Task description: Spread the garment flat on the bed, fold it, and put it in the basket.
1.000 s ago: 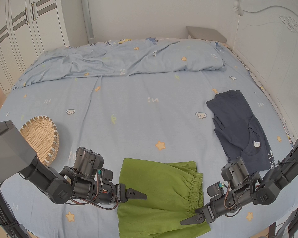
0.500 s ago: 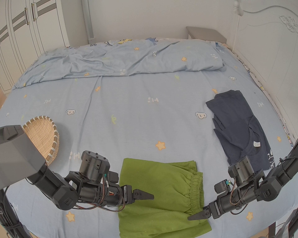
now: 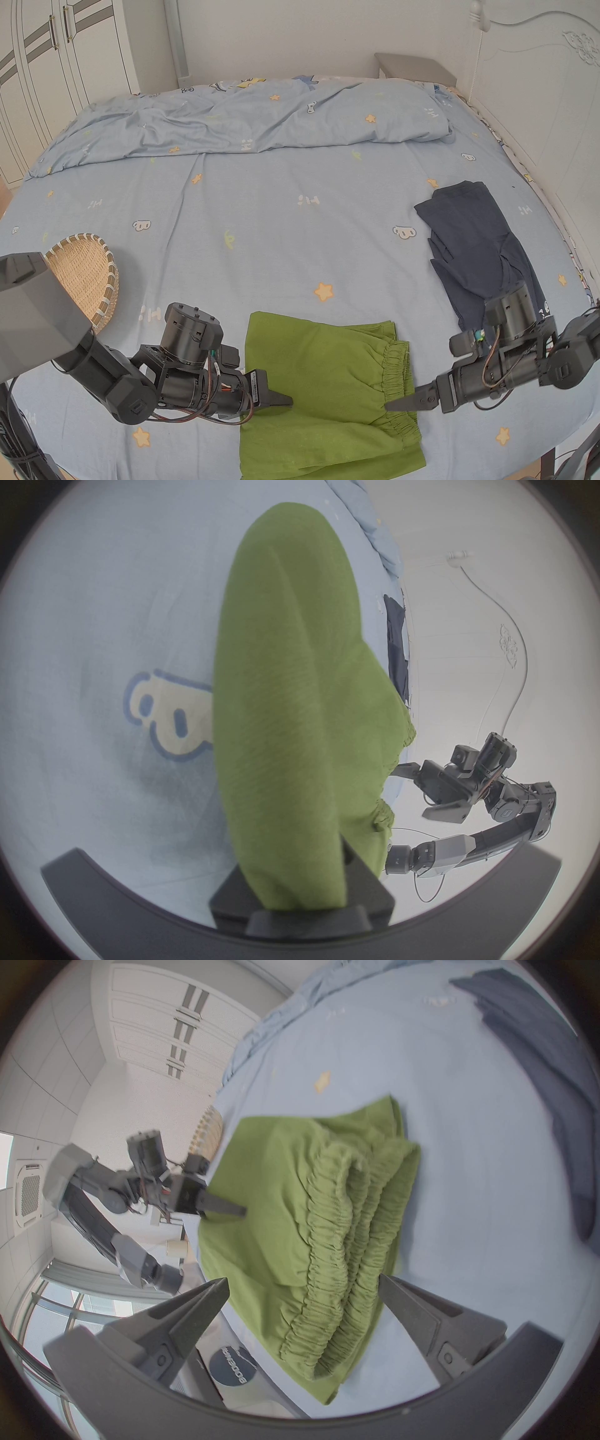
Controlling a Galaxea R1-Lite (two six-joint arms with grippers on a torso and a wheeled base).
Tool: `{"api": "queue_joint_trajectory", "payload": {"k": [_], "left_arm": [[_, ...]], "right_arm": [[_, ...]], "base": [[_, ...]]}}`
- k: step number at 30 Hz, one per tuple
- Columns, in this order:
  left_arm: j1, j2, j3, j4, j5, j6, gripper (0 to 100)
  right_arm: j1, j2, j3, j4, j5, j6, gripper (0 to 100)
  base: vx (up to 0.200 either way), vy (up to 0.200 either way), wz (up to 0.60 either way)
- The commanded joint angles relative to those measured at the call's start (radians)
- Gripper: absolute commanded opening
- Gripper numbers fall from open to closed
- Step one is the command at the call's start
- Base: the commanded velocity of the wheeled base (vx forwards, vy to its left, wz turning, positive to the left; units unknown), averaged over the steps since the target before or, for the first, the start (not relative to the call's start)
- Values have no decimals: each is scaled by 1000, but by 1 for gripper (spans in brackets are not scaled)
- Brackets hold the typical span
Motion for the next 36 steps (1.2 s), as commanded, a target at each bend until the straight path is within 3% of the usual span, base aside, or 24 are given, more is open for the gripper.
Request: {"api": "queue_joint_trajectory", "payload": {"k": [1,4,8,9,15,23,31,36], "left_arm": [[34,-120,-16,38,-11,9,0],[76,-163,-51,125,-11,89,0],[142,-224,-106,265,-12,177,0],[189,-259,-174,390,-11,213,0],[272,-304,-324,685,-11,335,0],[349,-307,-416,832,-9,368,0],[384,-339,-510,998,-9,403,0],[380,-350,-510,1001,-6,405,0]], "right_arm": [[-79,-216,-167,143,6,38,100],[-127,-262,-243,256,19,34,100],[-167,-294,-256,281,51,31,100],[-179,-308,-254,284,74,31,100],[-184,-306,-251,285,80,30,100],[-184,-303,-249,288,80,30,100],[-178,-300,-245,287,80,27,100],[-174,-300,-242,287,81,27,100]], "base": [[0,0,0],[0,0,0],[0,0,0],[0,0,0],[0,0,0],[0,0,0],[0,200,0],[0,200,0]]}}
